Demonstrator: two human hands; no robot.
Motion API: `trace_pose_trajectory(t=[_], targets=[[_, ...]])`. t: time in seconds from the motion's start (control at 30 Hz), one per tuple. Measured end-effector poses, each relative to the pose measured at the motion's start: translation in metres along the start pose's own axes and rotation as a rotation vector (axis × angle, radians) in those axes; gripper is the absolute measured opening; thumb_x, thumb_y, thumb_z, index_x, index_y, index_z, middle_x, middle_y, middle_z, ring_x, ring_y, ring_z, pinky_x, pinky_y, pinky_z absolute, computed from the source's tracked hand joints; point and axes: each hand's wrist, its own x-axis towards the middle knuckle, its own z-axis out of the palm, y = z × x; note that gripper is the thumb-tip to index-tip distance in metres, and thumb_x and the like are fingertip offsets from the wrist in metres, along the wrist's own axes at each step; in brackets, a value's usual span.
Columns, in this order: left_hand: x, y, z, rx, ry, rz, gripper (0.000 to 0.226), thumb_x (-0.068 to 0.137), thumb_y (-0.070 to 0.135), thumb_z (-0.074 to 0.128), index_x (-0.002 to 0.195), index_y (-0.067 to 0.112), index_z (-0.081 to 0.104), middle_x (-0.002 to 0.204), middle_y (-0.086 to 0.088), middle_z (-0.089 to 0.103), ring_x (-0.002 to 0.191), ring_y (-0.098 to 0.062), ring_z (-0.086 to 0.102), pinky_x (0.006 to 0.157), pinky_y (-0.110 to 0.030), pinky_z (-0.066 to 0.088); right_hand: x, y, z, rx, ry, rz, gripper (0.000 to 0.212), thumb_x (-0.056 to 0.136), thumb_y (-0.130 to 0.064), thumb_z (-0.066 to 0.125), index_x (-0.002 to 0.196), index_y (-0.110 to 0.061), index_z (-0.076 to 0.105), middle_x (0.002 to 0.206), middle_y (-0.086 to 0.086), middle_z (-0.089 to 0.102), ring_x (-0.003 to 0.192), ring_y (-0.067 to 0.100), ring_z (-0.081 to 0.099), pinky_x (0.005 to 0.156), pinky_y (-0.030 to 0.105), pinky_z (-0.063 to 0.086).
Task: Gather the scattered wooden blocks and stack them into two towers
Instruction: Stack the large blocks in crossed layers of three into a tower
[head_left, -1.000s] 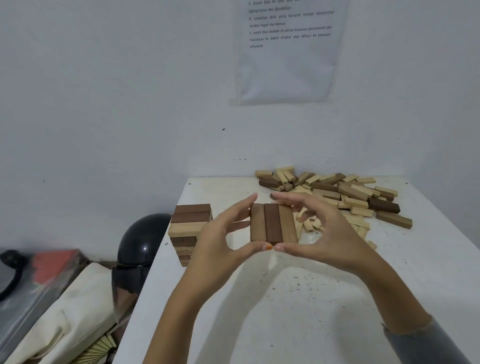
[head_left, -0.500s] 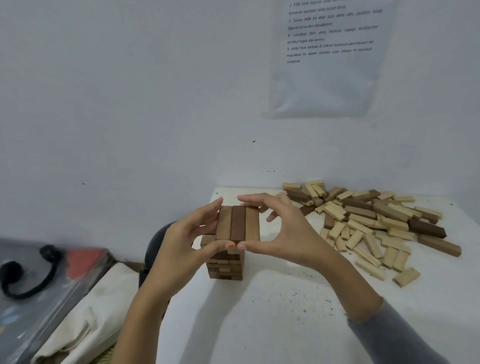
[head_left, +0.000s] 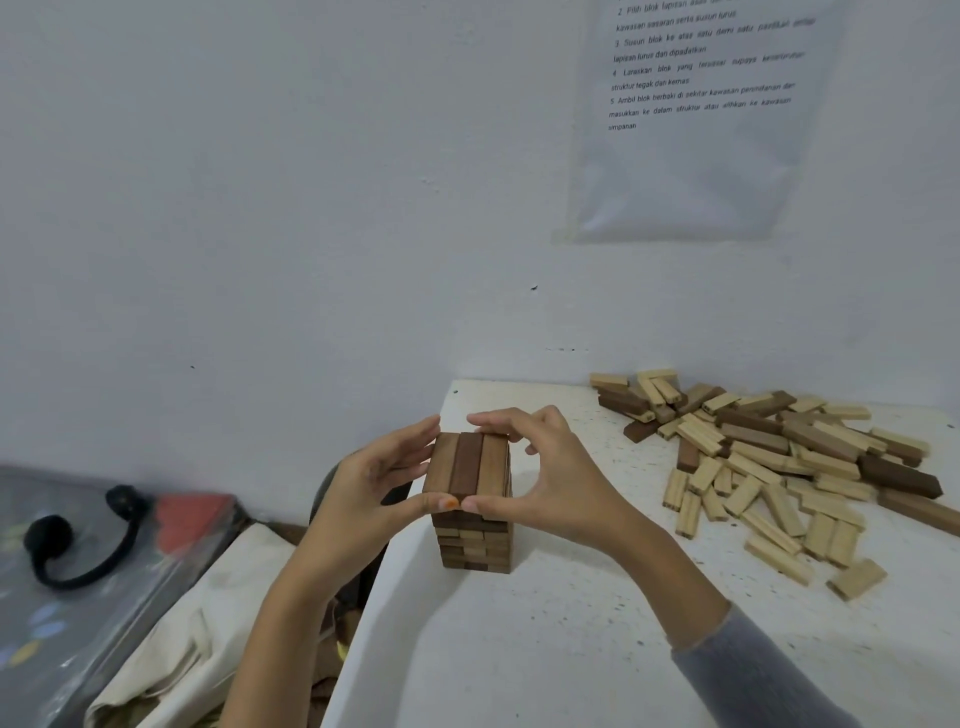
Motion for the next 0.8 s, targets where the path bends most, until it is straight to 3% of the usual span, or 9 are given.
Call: trace_pose_trajectory(t=[0.23, 0.4, 0.47, 0.53, 0.67, 0.73, 0.8], targets=[[0.004, -0.009, -0.001, 0.021, -0.005, 0.007, 0.068, 0.068, 0.015, 0.081, 0.131, 0.026, 0.056, 0.123, 0.015, 0.064, 0.117, -0.002, 0.059, 0.092, -0.014, 0.049, 0.003, 0.002, 0.002, -0.007, -0.011, 0.030, 0.072, 0.066, -0.042, 0.084, 0.127, -0.049, 0.048, 0.122, -0.009, 0.046, 0.112, -0.013, 0.037, 0.087, 0.006, 0.032], [0.004, -0.014, -0.003, 0.058, -0.045, -0.016, 0.072, 0.069, 0.028, 0.080, 0.134, 0.033, 0.051, 0.128, 0.015, 0.061, 0.121, -0.006, 0.056, 0.099, -0.028, 0.050, 0.001, 0.005, 0.005, 0.025, -0.012, 0.033, 0.075, 0.066, -0.047, 0.083, 0.130, -0.050, 0.044, 0.129, -0.015, 0.047, 0.117, -0.010, 0.034, 0.094, 0.014, 0.032], [0.002, -0.014, -0.004, 0.060, -0.053, -0.020, 0.076, 0.071, 0.038, 0.081, 0.138, 0.040, 0.046, 0.131, 0.018, 0.059, 0.124, -0.003, 0.053, 0.099, -0.026, 0.050, -0.005, 0.005, 0.004, 0.056, -0.026, 0.045, 0.078, 0.068, -0.054, 0.078, 0.135, -0.052, 0.038, 0.133, -0.022, 0.041, 0.125, -0.006, 0.031, 0.101, 0.021, 0.032], [-0.004, -0.012, -0.004, 0.026, -0.009, -0.045, 0.076, 0.071, 0.055, 0.078, 0.138, 0.048, 0.042, 0.133, 0.022, 0.054, 0.125, 0.002, 0.049, 0.098, -0.023, 0.046, -0.012, 0.004, 0.001, 0.145, -0.024, 0.061, 0.069, 0.076, -0.057, 0.067, 0.137, -0.053, 0.035, 0.134, -0.030, 0.036, 0.128, -0.005, 0.029, 0.103, 0.019, 0.029], [-0.008, -0.003, 0.008, -0.193, 0.173, -0.157, 0.053, 0.085, 0.057, 0.054, 0.137, 0.046, 0.045, 0.133, 0.027, 0.050, 0.120, 0.005, 0.050, 0.086, -0.013, 0.041, -0.021, 0.002, 0.009, 0.494, 0.241, 0.199, 0.036, 0.098, -0.036, 0.049, 0.133, -0.044, 0.044, 0.135, -0.026, 0.041, 0.123, -0.007, 0.039, 0.095, 0.013, 0.033], [-0.003, -0.002, 0.020, -0.348, 0.236, -0.240, 0.047, 0.092, 0.053, 0.040, 0.136, 0.040, 0.047, 0.132, 0.022, 0.052, 0.112, 0.003, 0.053, 0.081, -0.014, 0.041, -0.022, 0.002, 0.023, 0.591, 0.353, 0.290, 0.034, 0.102, -0.030, 0.039, 0.135, -0.037, 0.045, 0.139, -0.019, 0.044, 0.129, 0.005, 0.042, 0.096, 0.015, 0.034], [0.002, 0.001, 0.032, -0.444, 0.273, -0.292, 0.044, 0.097, 0.049, 0.036, 0.136, 0.034, 0.049, 0.132, 0.015, 0.055, 0.109, 0.003, 0.054, 0.088, -0.019, 0.041, -0.022, -0.001, 0.037, 0.656, 0.373, 0.351, 0.039, 0.103, -0.033, 0.034, 0.141, -0.034, 0.040, 0.145, -0.015, 0.041, 0.134, 0.009, 0.039, 0.104, 0.023, 0.030]])
